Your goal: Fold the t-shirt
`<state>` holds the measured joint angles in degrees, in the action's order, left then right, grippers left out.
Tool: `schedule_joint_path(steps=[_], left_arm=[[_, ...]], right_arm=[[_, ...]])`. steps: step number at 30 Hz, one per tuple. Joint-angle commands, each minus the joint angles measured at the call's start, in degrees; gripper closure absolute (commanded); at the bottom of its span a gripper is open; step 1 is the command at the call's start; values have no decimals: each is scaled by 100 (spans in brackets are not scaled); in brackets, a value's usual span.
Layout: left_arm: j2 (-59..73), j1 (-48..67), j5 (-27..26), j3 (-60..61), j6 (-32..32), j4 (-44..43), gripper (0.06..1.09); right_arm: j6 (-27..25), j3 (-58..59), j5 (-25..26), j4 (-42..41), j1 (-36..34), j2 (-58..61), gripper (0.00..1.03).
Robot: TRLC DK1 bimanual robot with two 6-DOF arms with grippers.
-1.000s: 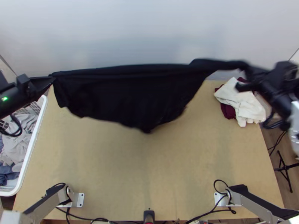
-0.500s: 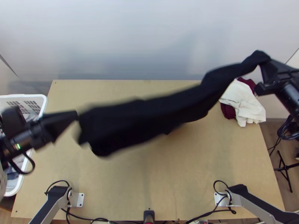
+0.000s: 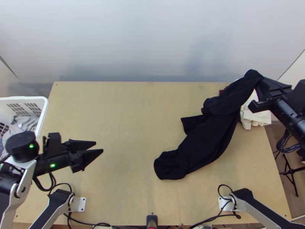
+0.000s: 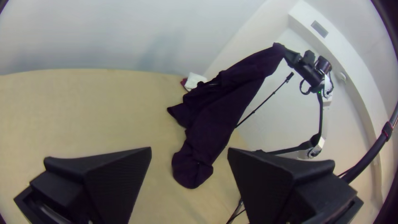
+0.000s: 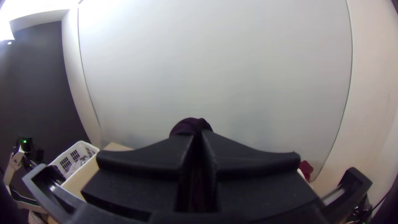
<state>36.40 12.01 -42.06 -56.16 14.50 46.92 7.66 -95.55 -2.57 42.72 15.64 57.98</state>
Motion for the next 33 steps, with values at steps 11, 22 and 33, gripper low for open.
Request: schedule_joint_path(steps=[11,22,33], left_arm=[[1053,2121,2185,1309,633,-921,10],[2161,3097,2431,1222,237,-2037,10],[3215,3721,2642,958,914,-3857,11]], right_arm=[[-10,1205,-7,17,-17,-647,99],[-1,1548,-51,35,-131,-832,99],[7,2040,-68,35,-325,-928,99]])
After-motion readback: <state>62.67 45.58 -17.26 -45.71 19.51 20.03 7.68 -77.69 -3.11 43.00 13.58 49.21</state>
